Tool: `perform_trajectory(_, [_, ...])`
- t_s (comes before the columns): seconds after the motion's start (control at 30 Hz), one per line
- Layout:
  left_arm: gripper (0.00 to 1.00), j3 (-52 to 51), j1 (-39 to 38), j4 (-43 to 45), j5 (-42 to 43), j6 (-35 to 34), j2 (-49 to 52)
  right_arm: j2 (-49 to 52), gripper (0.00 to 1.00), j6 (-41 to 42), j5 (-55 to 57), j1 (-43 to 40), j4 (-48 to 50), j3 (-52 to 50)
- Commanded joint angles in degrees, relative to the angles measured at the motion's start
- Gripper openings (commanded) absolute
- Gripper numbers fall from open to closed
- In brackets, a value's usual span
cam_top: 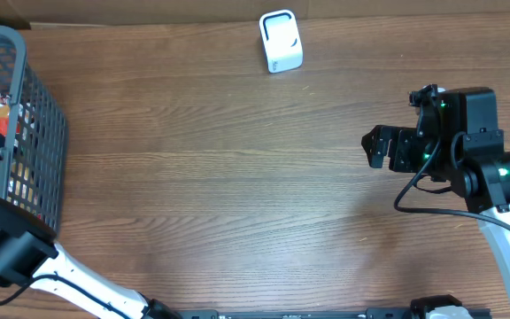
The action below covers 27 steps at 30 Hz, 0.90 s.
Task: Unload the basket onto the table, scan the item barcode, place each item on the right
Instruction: 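Grasp the orange-and-tan spaghetti package in the basket with the left gripper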
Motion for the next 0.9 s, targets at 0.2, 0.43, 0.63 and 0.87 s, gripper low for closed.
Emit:
perform_trajectory(0.2, [0.96,-5.11,-0.52,2.97,-1.60,2.71,2.32,-0.24,1.00,-0.52,0.59,-0.26,0.66,1.22])
perform_trajectory(0.43, [0.49,-6.21,-0.39,3.28,-1.60,2.62,2.38,-0.24,1.00,-0.50,0.59,-0.26,0.79,1.22])
perform_trajectory(0.63, [0.04,-6.14,-0.37,2.80,-1.57,2.47,2.36,-0.24,1.00,-0.48,0.57,-0.26,0.83,1.22])
perform_trajectory(0.87, [0.04,2.34,-0.37,-2.54,-1.36,0.79,2.25,-0.24,1.00,-0.48,0.57,-0.26,1.09,1.22])
